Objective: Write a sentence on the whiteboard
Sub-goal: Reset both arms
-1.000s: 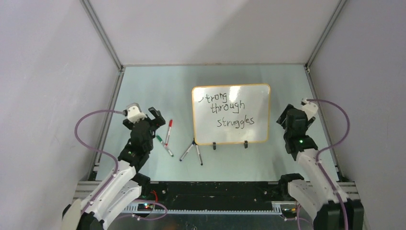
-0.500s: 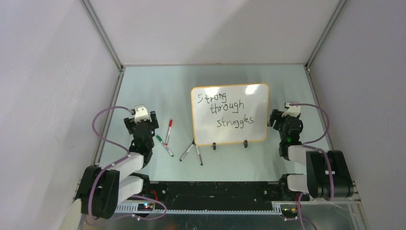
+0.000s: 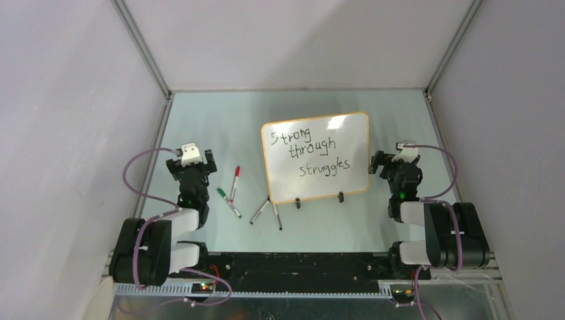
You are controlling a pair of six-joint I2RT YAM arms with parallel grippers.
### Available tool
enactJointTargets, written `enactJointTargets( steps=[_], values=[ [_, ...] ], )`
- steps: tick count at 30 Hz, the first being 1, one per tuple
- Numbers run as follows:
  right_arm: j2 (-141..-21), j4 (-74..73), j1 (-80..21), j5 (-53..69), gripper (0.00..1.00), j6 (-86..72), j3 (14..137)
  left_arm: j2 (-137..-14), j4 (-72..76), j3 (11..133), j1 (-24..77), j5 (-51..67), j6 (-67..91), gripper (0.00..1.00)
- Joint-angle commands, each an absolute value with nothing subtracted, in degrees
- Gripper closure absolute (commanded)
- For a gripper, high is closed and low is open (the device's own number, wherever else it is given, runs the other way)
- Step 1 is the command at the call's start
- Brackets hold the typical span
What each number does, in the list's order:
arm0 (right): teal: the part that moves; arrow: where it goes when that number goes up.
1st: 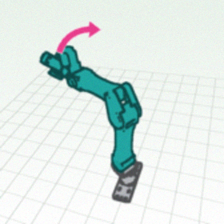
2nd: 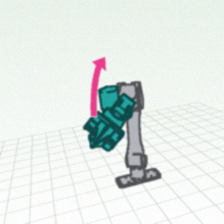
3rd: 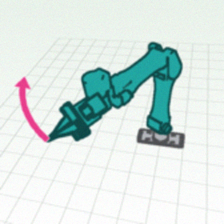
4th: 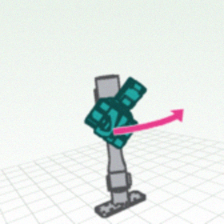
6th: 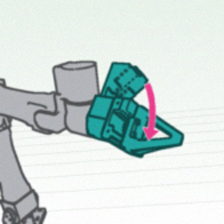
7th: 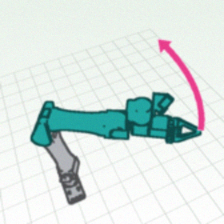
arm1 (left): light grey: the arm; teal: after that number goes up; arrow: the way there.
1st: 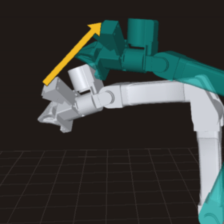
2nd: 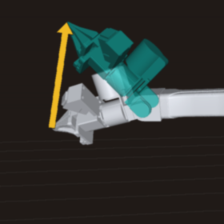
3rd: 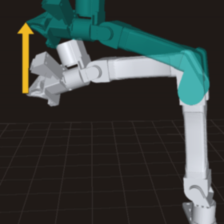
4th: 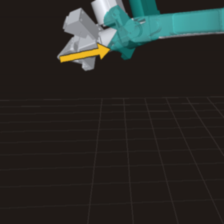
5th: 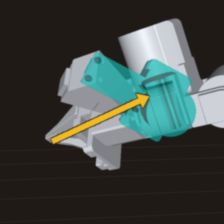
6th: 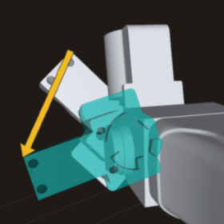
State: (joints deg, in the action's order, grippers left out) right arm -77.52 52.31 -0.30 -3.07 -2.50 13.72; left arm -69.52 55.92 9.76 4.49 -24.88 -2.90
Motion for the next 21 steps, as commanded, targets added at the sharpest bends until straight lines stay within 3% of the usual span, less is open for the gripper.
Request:
enactJointTargets(
  steps=[1, 21],
  values=[
    [-77.9, 55.8, -0.5, -1.5, 0.01, -2.6, 14.3, -69.8, 54.7, 13.4, 2.5, -20.8, -1.5, 0.01],
    [-77.7, 55.7, -0.5, -1.6, 0.01, -2.6, 14.2, -70.0, 53.9, 13.9, 2.1, -20.1, -1.2, 0.01]
  ],
)
